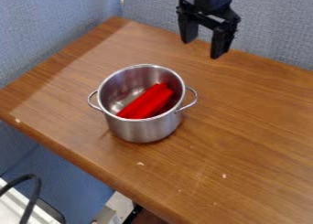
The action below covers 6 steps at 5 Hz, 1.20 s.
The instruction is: Put the red object in the metal pot
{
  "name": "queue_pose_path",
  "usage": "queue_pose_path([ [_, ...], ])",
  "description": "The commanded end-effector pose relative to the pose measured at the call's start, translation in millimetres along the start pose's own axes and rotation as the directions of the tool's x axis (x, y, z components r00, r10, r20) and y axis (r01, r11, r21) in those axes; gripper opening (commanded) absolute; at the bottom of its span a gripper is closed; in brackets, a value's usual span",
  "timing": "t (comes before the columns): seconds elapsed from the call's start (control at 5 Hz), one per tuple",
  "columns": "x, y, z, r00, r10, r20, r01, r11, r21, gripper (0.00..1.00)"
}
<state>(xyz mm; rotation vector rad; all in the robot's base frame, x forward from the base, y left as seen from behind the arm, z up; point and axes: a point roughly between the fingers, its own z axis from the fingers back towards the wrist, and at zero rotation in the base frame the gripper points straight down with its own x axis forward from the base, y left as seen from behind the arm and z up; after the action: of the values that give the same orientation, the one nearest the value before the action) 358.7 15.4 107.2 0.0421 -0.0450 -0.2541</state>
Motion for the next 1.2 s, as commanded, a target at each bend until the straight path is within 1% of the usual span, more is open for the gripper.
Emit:
queue_pose_path([
  [0.0,-1.2,16.8,20.2,0.999,0.009,0.046,-0.01,1.0,0.029,1.0],
  [0.2,-4.6,10.3,33.1,0.998,-0.005,0.057,0.002,0.999,0.047,1.0],
  [0.4,-6.8,8.9,41.8,0.997,0.036,0.062,-0.041,0.996,0.073,1.0],
  [0.6,-12.3,0.2,53.0,0.996,0.055,0.074,-0.062,0.994,0.094,1.0],
  [0.8,-4.3,-19.1,47.9,0.99,0.127,0.063,-0.132,0.987,0.093,1.0],
  [1.0,6.2,-36.2,31.2,0.991,0.131,0.04,-0.133,0.989,0.058,1.0],
])
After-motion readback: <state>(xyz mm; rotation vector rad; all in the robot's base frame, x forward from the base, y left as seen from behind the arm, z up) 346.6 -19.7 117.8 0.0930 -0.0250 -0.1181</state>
